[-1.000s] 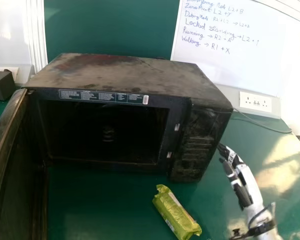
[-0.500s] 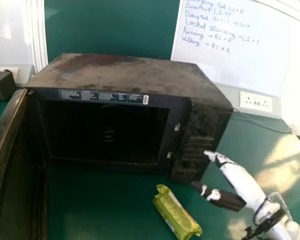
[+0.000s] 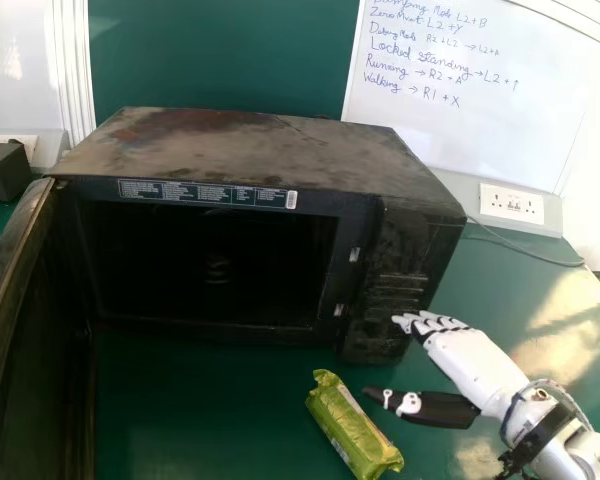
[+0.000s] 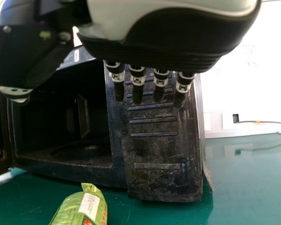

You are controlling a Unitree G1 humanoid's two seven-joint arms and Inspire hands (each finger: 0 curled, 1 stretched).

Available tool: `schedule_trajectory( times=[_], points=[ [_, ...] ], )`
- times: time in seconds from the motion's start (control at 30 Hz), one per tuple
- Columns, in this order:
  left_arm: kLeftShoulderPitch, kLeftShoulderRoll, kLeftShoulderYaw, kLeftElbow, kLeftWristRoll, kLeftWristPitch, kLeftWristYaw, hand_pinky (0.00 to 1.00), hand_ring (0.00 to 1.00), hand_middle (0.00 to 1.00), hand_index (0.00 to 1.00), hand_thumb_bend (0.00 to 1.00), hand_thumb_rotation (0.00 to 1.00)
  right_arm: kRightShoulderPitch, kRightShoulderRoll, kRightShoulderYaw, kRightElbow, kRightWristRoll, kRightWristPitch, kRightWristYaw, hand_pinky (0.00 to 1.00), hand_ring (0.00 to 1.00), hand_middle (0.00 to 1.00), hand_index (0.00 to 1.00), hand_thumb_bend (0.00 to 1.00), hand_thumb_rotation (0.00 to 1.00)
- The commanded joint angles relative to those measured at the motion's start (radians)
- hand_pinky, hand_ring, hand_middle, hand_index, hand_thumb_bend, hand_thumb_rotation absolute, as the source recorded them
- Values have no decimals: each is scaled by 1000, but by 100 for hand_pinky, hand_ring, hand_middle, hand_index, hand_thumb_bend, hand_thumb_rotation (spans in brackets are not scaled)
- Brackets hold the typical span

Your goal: Put biscuit inside oven

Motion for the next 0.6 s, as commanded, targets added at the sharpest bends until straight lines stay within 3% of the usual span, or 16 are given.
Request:
schedule_trajectory(
  times=[0.0, 0.17, 0.33, 0.57],
  points=[
    [16, -27, -8, -6, -3, -11, 1, 75, 78, 80, 79, 100, 74, 11, -30, 7, -21, -26, -7, 8, 98, 100, 100, 100, 90, 100],
    [21, -22, -5, -11, -6, -12, -1, 74, 78, 81, 79, 100, 81, 34, -44, 11, -68, -85, -4, 22, 97, 100, 100, 100, 90, 100],
    [17, -24, 0, -11, -4, -20, 3, 70, 75, 78, 76, 100, 82, 92, -7, 9, -110, -216, -41, -55, 96, 100, 100, 100, 88, 99],
    [19, -17, 1, -15, -13, -15, 6, 70, 74, 78, 75, 100, 82, 137, 57, 43, -156, -335, -13, -85, 98, 100, 100, 100, 88, 97]
  ],
)
